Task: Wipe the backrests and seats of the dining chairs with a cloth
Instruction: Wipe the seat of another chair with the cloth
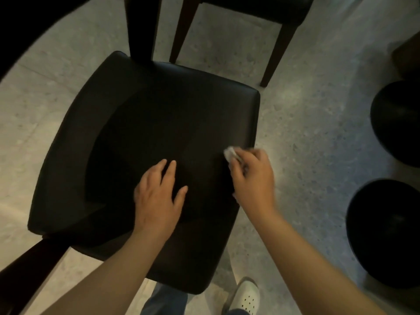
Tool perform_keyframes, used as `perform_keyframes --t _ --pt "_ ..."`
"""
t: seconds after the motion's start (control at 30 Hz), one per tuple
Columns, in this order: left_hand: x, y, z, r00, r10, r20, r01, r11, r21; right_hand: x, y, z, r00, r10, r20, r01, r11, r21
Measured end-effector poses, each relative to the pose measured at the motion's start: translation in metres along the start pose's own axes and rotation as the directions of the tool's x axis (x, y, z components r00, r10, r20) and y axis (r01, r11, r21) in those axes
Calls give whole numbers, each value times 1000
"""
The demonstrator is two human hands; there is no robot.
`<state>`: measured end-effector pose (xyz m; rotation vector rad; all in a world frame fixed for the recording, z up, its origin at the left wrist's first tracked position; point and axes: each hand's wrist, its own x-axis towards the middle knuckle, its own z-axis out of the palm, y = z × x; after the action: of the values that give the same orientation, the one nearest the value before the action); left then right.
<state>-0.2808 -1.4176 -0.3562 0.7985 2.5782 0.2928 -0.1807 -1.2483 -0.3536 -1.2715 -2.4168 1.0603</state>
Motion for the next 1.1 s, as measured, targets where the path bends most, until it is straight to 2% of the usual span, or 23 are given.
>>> perform_keyframes --t 0.07,0.13,0.27,0.37,0.4,0.43,0.47,0.5,0.53,0.57,0.67,0.77,0.83,0.9,0.93,1.03,1.1 --pt "-1 -11 -6 997 -57 -45 57 998 9 33 -31 20 987 -157 20 157 987 -24" --pt "3 -17 -9 995 -95 -23 95 995 28 63 -60 48 965 -253 72 259 961 -91" --pt "17 -22 -12 990 -135 -39 135 991 22 87 -81 93 935 -309 172 346 898 -271" --pt "20 -29 -12 985 -162 -52 162 987 -4 87 -59 84 888 -423 181 460 802 -380" --pt "20 -31 -12 986 -163 -47 163 987 -4 90 -44 71 905 -402 138 422 810 -408" --pt "18 -31 -11 986 -162 -39 162 987 0 95 -28 53 952 -306 18 289 876 -387" --pt "16 -31 -11 987 -160 -31 160 987 4 100 -11 34 978 -161 -136 108 938 -329" --pt "14 -30 -10 987 -156 -26 156 988 6 103 4 16 969 10 -247 -67 972 -226" --pt "12 -29 -11 988 -153 -23 153 988 4 104 14 4 948 88 -307 -151 971 -187" --pt "11 -28 -12 988 -151 -19 151 989 0 99 16 -3 949 81 -305 -150 966 -212" --pt "7 -29 -14 987 -161 -15 161 987 -10 71 -15 14 978 -148 -146 118 973 -197" --pt "2 -38 -18 984 -175 -32 175 985 -3 36 -61 63 920 -388 48 388 894 -223" --pt "0 -45 -20 977 -208 -52 208 978 -14 18 -80 92 864 -455 214 497 839 -223" --pt "-4 -53 -21 971 -227 -69 227 974 -18 11 -81 109 816 -449 365 551 795 -254" --pt "-6 -55 -21 972 -224 -72 223 975 -18 12 -75 110 807 -451 381 568 770 -292" --pt "-9 -55 -19 974 -217 -58 216 976 -26 32 -49 87 880 -425 210 475 799 -370" --pt "-9 -48 -17 980 -193 -47 192 981 -34 49 -18 54 957 -289 9 271 885 -378"
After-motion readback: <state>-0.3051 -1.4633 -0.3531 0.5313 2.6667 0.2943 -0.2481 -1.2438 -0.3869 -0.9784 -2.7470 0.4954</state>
